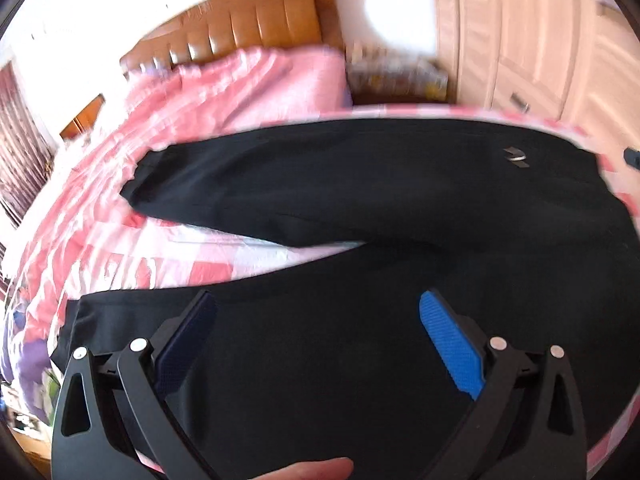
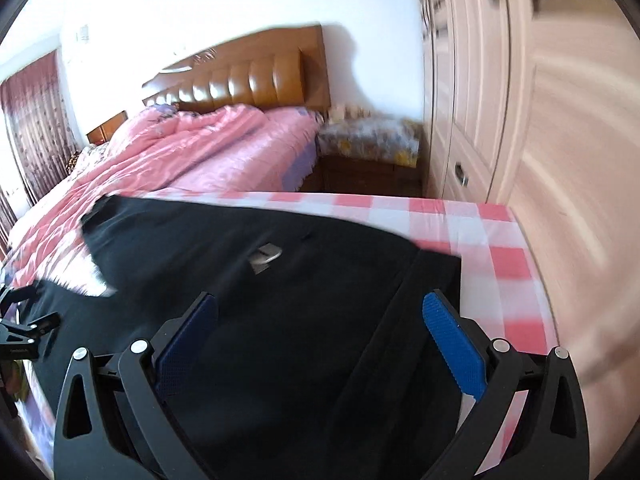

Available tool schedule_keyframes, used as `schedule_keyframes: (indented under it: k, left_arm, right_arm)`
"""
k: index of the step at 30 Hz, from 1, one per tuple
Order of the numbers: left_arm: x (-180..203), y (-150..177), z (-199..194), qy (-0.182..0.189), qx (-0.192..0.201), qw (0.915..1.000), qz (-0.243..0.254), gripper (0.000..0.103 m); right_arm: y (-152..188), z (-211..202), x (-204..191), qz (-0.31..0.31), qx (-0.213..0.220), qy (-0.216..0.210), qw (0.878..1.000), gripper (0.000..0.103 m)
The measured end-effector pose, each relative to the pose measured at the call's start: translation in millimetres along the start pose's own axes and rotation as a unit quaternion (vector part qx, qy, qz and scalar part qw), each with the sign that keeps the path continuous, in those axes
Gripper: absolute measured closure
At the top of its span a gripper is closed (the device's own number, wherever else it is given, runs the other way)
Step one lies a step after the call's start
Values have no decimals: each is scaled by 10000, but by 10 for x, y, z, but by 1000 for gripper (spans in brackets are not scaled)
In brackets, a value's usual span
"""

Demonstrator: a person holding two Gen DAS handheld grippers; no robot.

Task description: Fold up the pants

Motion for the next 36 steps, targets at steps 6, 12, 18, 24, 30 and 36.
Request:
schedule_keyframes:
  k: [6, 12, 18, 24, 30, 36]
  left_arm:
    - [-277, -660, 581, 641, -188, 9920, -1070, 2]
    - [-89, -1353, 1050, 1258, -476, 9771, -1652, 2]
    - [340, -1642, 1581, 1819, -1465, 9530, -1928, 2]
    - [567, -1780, 1781, 1995, -1670, 9390, -2247, 2]
    - [685, -1856, 1780, 2076, -1756, 9220, -2757, 2]
    - [754, -1832, 1715, 1940, -1791, 9227, -2811, 2]
  right_arm:
    - [-430, 992, 386, 25, -918, -593, 9940, 4]
    - [-528, 1461, 218, -821, -1625, -1148, 9766, 33]
    - [-396, 1470, 24, -1308, -1897, -1570, 9604, 62]
    - [-328, 1053, -153, -1951, -1194, -1129, 9669, 92]
    - [-95, 290, -683, -2767, -172, -523, 9594, 93]
    - [416, -334, -1104, -2993, 436, -263, 9528, 94]
Point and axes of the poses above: each gripper's, at about its wrist camera, not at the fingertips, and z roughly the way its jaws point, x to its right, y to its underside, the point moved 4 cm from there along z, roughly the way its jaws point, and after that the axes turned 2 degrees about x, right-handed, at the moved point
